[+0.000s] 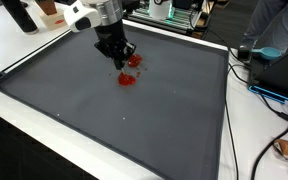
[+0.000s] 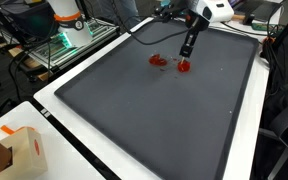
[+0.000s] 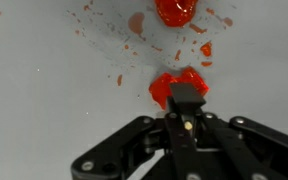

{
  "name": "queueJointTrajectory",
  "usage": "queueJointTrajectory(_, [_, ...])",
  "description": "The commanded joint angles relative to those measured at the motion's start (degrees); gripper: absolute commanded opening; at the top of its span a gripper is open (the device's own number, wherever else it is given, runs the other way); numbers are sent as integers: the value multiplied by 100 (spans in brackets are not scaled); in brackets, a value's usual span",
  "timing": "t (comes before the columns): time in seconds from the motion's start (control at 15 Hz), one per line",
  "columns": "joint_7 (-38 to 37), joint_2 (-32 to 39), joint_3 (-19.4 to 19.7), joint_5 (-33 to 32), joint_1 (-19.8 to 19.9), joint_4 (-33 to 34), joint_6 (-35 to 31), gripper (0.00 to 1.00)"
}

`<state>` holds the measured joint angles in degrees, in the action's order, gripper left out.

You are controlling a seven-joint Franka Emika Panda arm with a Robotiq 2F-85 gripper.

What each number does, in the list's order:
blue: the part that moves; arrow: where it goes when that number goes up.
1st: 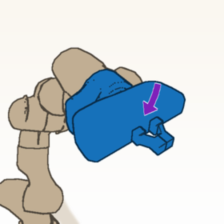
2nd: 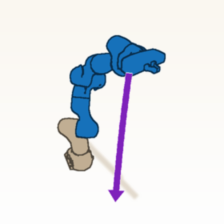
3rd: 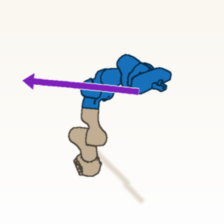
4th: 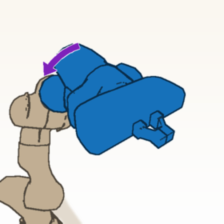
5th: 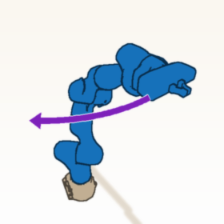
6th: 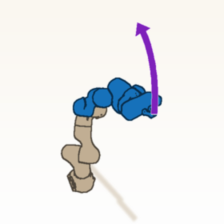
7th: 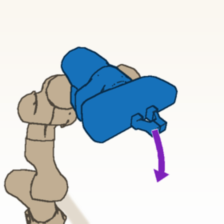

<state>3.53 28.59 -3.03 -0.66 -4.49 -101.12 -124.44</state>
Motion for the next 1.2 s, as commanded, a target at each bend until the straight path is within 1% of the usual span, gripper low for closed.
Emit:
queueJointTrajectory(0.0, [116,88,-76,98,84,-60,-105,3])
queueJointTrajectory(0.53, [98,101,-70,99,85,-20,-51,3])
queueJointTrajectory(1.13, [76,-231,-58,86,86,-175,-58,3])
